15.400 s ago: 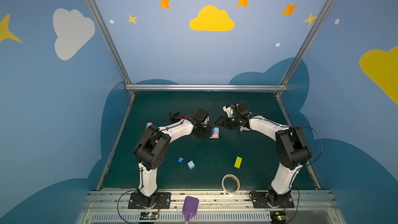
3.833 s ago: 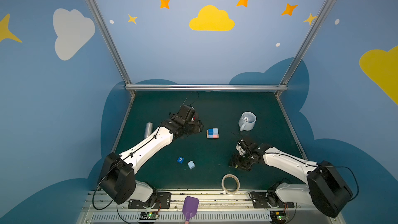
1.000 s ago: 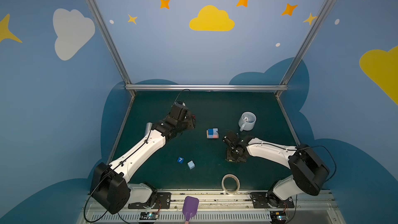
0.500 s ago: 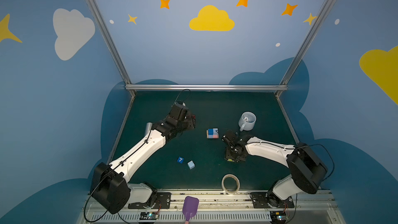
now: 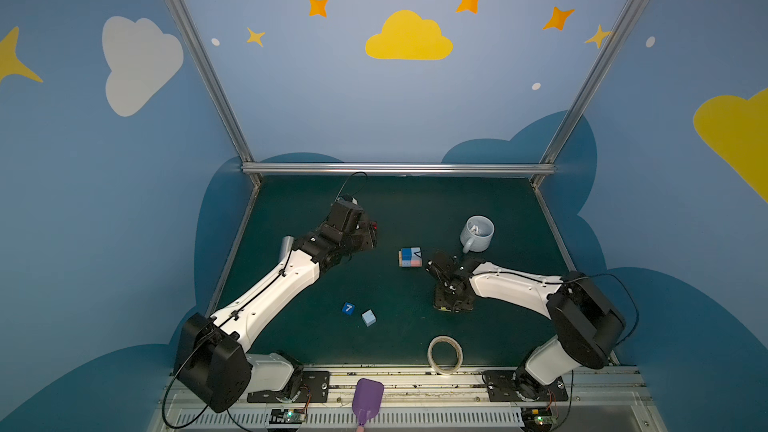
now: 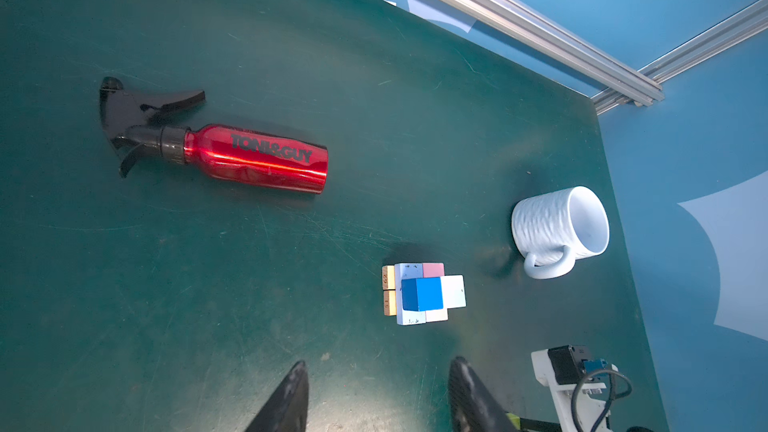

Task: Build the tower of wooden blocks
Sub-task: 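Lift the lime-green block with the right gripper and carry it to the stack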

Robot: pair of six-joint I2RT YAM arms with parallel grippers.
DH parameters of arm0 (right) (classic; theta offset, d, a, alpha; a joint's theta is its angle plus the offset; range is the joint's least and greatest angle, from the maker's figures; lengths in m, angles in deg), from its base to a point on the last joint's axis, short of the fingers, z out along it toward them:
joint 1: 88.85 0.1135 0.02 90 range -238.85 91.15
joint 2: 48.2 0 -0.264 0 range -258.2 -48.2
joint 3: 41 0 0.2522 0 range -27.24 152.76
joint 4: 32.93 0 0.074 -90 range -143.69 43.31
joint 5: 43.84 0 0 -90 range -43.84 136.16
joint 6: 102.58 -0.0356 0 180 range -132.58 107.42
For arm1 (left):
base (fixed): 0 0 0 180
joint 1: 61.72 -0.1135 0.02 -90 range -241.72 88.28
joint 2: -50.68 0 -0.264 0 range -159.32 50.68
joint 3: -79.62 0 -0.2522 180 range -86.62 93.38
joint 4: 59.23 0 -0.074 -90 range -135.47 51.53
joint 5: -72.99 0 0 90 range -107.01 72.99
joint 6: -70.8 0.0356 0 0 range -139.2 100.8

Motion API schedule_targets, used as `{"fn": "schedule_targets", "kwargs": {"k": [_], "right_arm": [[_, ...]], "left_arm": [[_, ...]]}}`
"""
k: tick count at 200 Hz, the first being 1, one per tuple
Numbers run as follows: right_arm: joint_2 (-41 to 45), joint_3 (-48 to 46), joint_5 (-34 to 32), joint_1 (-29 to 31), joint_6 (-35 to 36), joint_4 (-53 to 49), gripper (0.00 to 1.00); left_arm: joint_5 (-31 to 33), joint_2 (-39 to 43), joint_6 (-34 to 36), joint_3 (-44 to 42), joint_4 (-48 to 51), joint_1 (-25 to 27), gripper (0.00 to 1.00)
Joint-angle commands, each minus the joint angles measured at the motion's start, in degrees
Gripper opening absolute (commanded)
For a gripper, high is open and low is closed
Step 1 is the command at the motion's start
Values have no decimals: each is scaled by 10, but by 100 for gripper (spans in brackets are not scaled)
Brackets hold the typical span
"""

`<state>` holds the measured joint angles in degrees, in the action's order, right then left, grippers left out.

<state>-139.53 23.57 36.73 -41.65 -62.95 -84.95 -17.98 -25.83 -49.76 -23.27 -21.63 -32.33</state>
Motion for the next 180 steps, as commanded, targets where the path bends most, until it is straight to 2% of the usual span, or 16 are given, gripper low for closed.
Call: {"fn": "schedule_targets", "kwargs": {"k": [1, 53, 84, 121, 180], "right_arm": [[-4, 15, -12, 4, -2, -21, 57], [23, 53, -19, 4, 26, -57, 47], [19, 116, -12, -5, 74, -90, 46], [-29, 211, -7, -20, 126, -126, 44], [-142, 369, 36, -40, 187, -144, 42]], "left_arm": [[1, -2, 8, -4, 10, -3, 54], [2, -3, 8, -6, 11, -4, 54], [5, -3, 8, -7, 15, -6, 54], [11, 0, 11, -9, 19, -10, 54], [14, -7, 15, -15, 27, -32, 54]]}}
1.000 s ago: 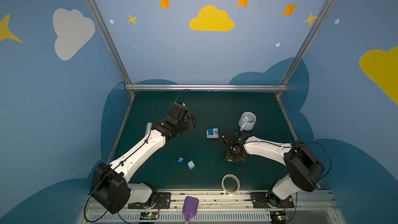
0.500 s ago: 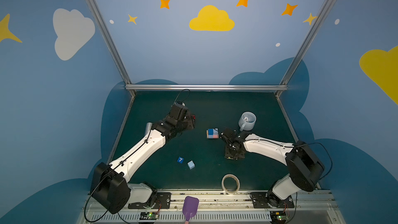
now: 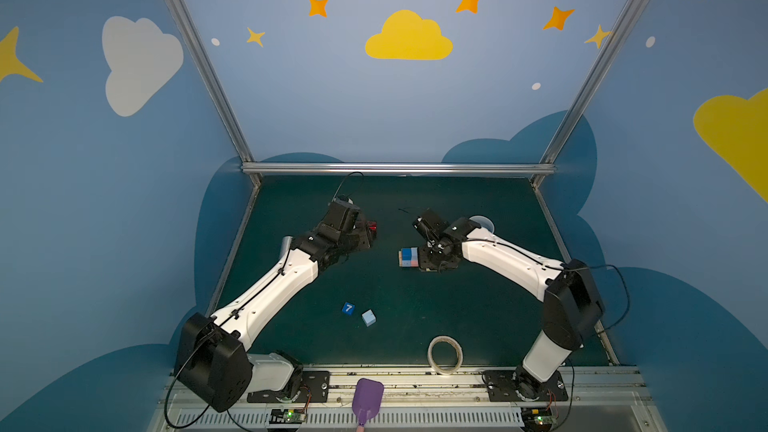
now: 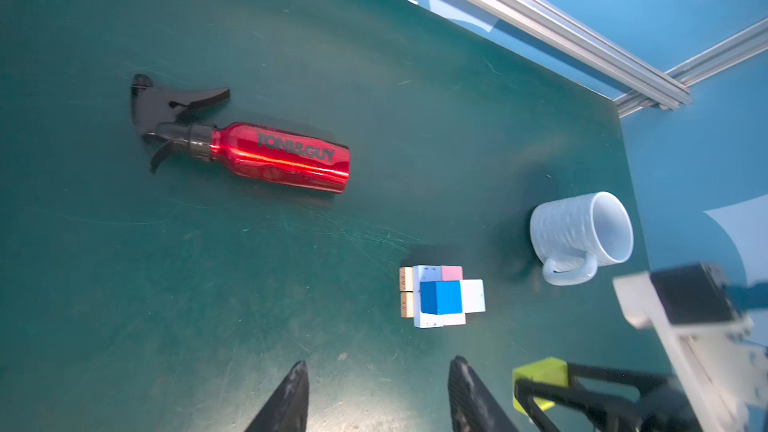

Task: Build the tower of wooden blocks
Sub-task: 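Lift the lime-green block with the right gripper and carry it to the stack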

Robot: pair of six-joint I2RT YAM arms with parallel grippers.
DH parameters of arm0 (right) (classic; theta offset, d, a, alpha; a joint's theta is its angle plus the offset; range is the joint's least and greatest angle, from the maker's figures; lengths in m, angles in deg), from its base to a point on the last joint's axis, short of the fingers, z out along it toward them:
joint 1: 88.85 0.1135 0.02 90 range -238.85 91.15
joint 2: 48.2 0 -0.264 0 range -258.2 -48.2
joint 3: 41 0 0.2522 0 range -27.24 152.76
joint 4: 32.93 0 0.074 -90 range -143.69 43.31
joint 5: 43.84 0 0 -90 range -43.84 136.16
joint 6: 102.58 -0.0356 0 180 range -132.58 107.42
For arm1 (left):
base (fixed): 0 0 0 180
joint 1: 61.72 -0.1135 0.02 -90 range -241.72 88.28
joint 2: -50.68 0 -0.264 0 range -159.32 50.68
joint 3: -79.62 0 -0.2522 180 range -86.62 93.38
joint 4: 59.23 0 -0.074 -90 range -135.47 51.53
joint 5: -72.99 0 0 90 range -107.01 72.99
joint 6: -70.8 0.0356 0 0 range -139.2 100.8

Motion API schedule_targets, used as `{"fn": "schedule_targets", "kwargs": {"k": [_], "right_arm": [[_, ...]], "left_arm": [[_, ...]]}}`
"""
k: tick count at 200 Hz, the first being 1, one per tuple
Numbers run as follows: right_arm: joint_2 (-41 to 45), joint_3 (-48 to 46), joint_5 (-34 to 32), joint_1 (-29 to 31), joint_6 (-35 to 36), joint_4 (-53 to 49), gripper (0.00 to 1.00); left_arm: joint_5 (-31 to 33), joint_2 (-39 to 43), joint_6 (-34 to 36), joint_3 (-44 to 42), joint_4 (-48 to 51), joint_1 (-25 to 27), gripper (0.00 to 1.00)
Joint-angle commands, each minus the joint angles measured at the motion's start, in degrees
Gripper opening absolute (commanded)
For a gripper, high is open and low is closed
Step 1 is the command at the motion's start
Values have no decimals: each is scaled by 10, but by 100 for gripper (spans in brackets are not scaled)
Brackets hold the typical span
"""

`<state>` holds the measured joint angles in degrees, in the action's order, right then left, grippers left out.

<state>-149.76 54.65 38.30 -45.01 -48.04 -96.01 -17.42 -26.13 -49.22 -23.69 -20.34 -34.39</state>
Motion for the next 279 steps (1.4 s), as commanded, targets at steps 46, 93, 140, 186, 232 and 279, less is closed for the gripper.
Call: {"fn": "schedule_targets", "kwargs": {"k": [46, 93, 140, 186, 232, 279], "right_arm": [[-121, 170, 29, -11, 68, -63, 41], [-166, 235, 28, -15, 83, -95, 41], [-195, 276, 29, -20, 80, -107, 41], [-218, 301, 14, -20, 73, -133, 41], [-224, 301, 20, -19, 64, -127, 41], [-231, 299, 21, -18, 60, -123, 42]], "left_arm": [[0, -2, 11, -20, 11, -31, 54], [-11, -3, 9, -27, 7, -44, 54], [-21, -2, 4, -31, -1, -46, 54], [-17, 1, 6, -31, 2, -48, 54], [-18, 3, 7, -32, 3, -49, 54], [-21, 4, 5, -34, 0, -49, 54]]}}
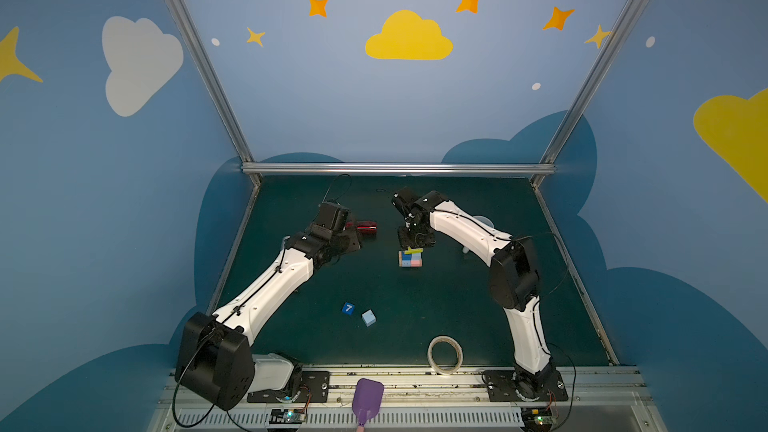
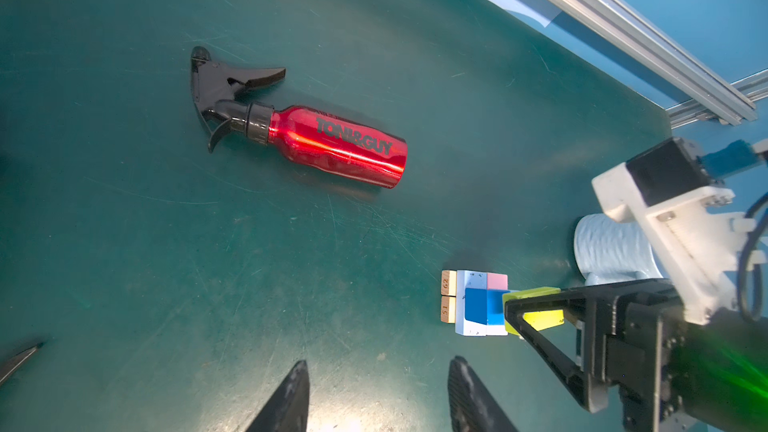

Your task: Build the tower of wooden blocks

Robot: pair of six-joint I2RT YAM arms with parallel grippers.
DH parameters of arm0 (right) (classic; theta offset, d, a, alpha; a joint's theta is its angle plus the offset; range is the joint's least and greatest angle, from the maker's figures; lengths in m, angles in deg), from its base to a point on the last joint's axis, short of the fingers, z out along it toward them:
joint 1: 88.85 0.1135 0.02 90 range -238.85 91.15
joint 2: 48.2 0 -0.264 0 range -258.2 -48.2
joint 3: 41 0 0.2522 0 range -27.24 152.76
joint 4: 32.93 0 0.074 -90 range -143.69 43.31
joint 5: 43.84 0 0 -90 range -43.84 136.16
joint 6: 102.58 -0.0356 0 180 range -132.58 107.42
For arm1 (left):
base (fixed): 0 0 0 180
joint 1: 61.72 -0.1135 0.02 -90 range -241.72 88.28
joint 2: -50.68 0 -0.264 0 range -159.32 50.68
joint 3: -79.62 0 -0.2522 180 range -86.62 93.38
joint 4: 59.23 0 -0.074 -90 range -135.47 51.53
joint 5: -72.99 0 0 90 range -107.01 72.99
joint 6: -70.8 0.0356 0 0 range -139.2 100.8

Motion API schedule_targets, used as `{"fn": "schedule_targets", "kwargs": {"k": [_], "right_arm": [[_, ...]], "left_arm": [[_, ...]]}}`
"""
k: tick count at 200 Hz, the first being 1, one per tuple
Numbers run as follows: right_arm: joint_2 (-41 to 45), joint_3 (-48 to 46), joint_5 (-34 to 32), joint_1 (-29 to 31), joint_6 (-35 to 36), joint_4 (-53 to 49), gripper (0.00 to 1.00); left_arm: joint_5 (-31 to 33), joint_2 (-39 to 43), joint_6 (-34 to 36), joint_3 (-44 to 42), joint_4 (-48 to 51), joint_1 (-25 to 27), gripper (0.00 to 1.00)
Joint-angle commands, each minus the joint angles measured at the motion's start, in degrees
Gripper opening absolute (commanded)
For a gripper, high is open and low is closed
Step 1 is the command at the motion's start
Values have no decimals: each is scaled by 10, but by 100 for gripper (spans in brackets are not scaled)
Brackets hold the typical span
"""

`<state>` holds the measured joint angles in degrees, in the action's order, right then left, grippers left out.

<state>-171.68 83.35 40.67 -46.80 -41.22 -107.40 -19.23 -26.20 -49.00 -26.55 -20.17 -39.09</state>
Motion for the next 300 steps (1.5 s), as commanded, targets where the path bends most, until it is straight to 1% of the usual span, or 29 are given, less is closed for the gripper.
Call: {"fn": "schedule_targets", "kwargs": {"k": [1, 55, 282, 300], "right_arm": [[-11, 12, -3, 0, -8, -8, 42], [-16, 20, -2, 0, -10, -6, 43], [-30, 30, -5, -1, -19, -13, 53], [-31, 30, -6, -2, -21, -13, 56]], "left_arm": [[-3, 5, 3, -5, -2, -2, 54], [-4, 5, 3, -5, -1, -2, 54], [-4, 5, 3, -6, 0, -5, 54], [-4, 5, 4, -7, -1, -5, 54]]}}
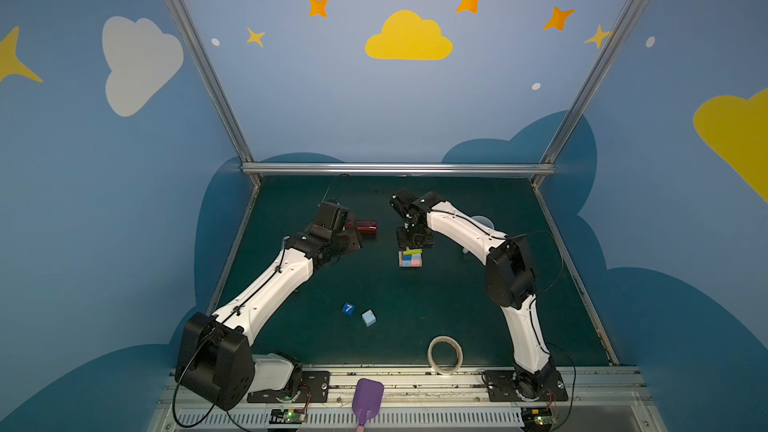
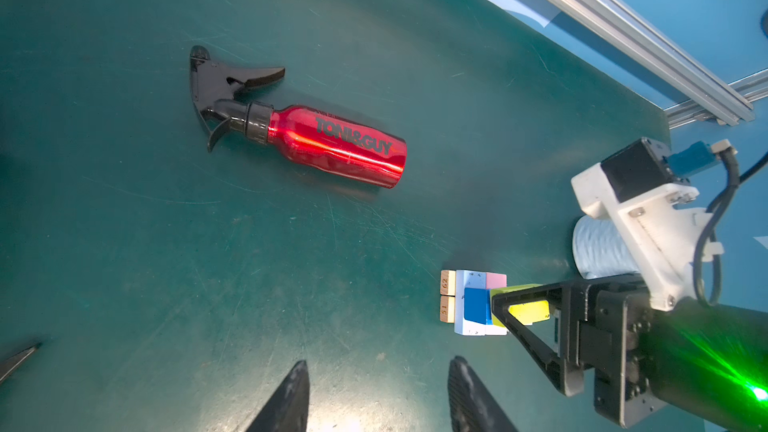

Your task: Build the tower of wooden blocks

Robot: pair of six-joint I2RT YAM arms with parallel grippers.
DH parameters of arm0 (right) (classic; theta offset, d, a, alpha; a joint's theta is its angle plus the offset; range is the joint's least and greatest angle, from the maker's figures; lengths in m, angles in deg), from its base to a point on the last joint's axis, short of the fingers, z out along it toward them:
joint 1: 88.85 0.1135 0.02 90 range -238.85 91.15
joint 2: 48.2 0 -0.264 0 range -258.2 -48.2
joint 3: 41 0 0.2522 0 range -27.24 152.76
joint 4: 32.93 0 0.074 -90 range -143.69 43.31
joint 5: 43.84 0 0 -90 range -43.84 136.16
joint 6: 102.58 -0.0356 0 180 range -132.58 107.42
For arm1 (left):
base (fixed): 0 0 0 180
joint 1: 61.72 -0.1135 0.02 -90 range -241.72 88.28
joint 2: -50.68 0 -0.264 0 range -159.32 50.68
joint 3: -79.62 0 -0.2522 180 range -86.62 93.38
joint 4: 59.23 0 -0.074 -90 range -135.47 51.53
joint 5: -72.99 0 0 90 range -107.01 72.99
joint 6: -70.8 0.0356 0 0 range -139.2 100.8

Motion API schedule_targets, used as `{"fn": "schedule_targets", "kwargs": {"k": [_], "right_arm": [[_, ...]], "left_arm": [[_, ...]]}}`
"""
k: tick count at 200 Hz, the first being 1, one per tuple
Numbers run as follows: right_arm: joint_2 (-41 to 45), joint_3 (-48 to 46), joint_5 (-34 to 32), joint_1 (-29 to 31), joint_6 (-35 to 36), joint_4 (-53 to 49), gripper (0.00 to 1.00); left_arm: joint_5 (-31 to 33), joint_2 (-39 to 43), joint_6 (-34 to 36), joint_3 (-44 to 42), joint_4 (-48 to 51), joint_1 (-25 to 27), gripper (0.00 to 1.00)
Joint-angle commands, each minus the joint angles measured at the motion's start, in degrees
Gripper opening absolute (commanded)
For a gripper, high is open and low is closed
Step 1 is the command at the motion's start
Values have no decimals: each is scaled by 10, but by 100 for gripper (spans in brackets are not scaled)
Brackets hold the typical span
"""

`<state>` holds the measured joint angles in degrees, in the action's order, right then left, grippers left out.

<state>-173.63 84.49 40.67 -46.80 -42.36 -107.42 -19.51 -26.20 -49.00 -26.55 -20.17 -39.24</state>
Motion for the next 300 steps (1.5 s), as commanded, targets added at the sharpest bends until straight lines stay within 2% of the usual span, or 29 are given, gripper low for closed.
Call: {"fn": "schedule_targets", "kwargs": {"k": [1, 300], "right_arm": [[-11, 18, -6, -1, -10, -13, 56], [-16, 21, -5, -1, -19, -23, 64]], "left_arm": [[-1, 5, 4, -7, -1, -3, 54], [-5, 5, 3, -8, -1, -8, 54]]}}
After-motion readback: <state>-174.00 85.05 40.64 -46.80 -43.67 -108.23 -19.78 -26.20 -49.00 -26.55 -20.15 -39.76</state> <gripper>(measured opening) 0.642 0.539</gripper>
